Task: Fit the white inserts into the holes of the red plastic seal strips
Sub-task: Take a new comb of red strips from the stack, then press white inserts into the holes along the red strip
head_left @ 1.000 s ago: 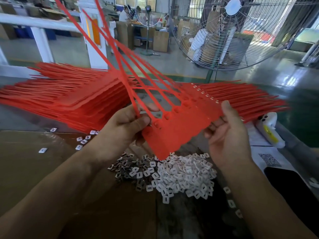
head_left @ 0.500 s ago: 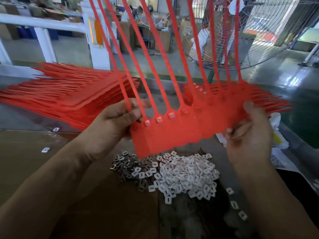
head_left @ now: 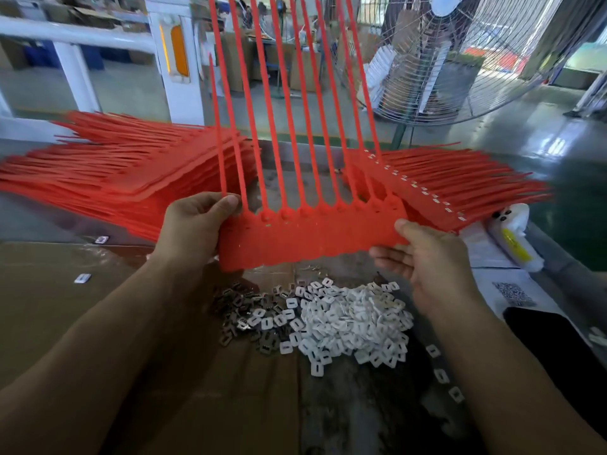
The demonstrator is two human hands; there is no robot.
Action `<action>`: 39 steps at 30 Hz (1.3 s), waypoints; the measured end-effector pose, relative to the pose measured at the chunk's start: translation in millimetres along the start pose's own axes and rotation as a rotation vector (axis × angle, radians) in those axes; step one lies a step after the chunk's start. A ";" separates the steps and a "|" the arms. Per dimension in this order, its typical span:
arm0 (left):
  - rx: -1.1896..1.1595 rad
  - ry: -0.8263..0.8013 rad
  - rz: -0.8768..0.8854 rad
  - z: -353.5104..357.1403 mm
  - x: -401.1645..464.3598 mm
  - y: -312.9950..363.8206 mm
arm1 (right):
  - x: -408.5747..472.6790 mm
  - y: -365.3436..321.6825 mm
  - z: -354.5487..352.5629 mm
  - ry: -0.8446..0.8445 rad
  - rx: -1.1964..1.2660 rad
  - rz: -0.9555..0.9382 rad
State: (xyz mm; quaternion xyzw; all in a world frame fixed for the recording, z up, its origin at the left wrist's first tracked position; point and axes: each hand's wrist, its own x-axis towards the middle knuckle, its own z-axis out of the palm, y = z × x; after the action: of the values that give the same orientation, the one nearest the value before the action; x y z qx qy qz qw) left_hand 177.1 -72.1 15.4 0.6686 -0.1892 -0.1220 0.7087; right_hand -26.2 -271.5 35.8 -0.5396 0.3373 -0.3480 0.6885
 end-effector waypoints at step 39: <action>0.918 -0.191 0.122 -6.0 -21.2 2.9 | -23.0 -5.0 5.3 -0.210 -1.077 -0.556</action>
State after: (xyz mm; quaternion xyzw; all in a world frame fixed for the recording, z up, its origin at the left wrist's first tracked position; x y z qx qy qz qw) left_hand 160.4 -57.5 15.9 0.8862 -0.3269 -0.0450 0.3252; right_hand -34.4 -250.4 43.8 -0.9108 0.2426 -0.2404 0.2320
